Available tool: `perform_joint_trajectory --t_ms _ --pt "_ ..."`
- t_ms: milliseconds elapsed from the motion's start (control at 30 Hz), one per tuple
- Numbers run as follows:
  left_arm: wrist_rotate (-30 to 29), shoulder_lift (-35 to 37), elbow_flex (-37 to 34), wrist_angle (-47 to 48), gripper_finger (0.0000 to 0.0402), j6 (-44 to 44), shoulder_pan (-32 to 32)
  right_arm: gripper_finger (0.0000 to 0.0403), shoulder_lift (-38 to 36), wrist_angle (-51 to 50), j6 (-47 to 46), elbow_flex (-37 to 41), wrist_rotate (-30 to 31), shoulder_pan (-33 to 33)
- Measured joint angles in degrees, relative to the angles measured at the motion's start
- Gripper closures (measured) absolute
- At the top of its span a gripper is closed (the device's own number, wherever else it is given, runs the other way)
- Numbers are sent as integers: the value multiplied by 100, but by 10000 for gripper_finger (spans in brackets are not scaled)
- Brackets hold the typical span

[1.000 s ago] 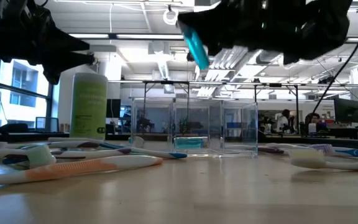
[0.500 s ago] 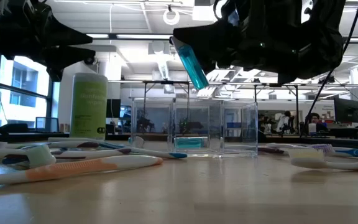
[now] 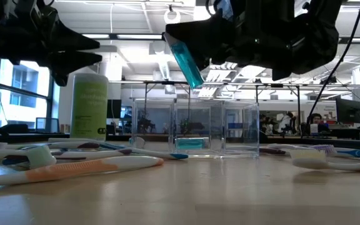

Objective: Pick & Place toothbrushing station
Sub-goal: Put the right mouthwash into the transparent organizer, then put the right blue toothbrush into the transparent organizer

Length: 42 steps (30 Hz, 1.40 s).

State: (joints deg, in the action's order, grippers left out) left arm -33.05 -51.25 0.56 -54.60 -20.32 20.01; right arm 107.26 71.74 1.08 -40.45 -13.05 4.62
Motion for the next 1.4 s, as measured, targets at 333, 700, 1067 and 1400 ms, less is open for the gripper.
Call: perform_joint_trajectory --t_ms 333,700,1067,1400 --pt "1 -340 2 -300 239 -2 0 317 648 521 -371 -111 -103 -32" --pt "0 -340 2 -335 239 37 0 266 837 477 -723 -116 -156 -254" --pt "-1 -340 4 -337 239 98 0 196 838 482 -568 -116 -149 -254" --pt "0 -340 7 -335 239 99 0 197 120 46 63 -112 -38 -188"
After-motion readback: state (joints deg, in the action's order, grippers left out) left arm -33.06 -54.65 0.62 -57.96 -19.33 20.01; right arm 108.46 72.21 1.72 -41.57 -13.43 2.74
